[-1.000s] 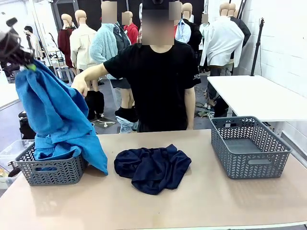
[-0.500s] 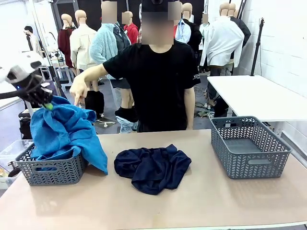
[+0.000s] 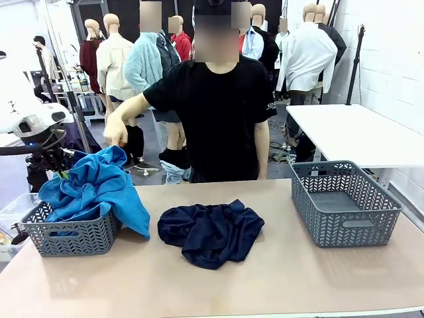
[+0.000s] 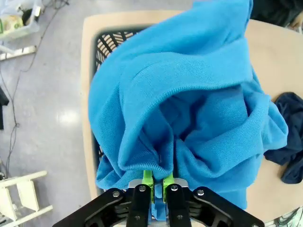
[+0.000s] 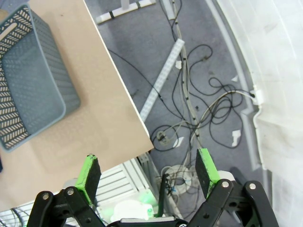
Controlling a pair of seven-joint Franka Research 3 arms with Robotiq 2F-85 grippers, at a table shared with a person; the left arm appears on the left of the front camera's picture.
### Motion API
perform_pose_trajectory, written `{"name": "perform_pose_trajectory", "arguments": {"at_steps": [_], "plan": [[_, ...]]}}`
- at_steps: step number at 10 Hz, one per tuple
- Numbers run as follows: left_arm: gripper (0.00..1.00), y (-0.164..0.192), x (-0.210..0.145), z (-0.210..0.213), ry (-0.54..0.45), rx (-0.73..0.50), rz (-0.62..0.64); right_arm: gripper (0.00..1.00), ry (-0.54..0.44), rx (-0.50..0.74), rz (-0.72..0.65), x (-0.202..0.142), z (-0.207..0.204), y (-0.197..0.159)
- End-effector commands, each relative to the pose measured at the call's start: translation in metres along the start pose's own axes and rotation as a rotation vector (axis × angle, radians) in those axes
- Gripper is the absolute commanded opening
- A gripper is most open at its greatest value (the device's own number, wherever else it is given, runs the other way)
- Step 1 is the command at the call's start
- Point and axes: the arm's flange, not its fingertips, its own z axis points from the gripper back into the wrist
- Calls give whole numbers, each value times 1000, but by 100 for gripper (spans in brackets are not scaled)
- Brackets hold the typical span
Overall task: Sort the tops and bottoms.
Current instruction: Sort the clothes according to human instructions.
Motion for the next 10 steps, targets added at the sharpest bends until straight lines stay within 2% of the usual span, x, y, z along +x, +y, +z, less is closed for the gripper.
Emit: {"name": "perform_pose_trajectory", "arguments": {"at_steps": [1,5,6,10], "plan": [[11,-10,1,18,-7,-17,-39,100,3,1,-23,-3,-3,3],[91,-13,-2,39,-60,6,-71,100,3,1,-23,-3,-3,3],[100,-13,-2,48,-91,16,-66,100,3,1,-23,-3,-3,3],[100,-26,-2,100,-235,35,-136,100,3,1,-23,-3,-3,3]]}}
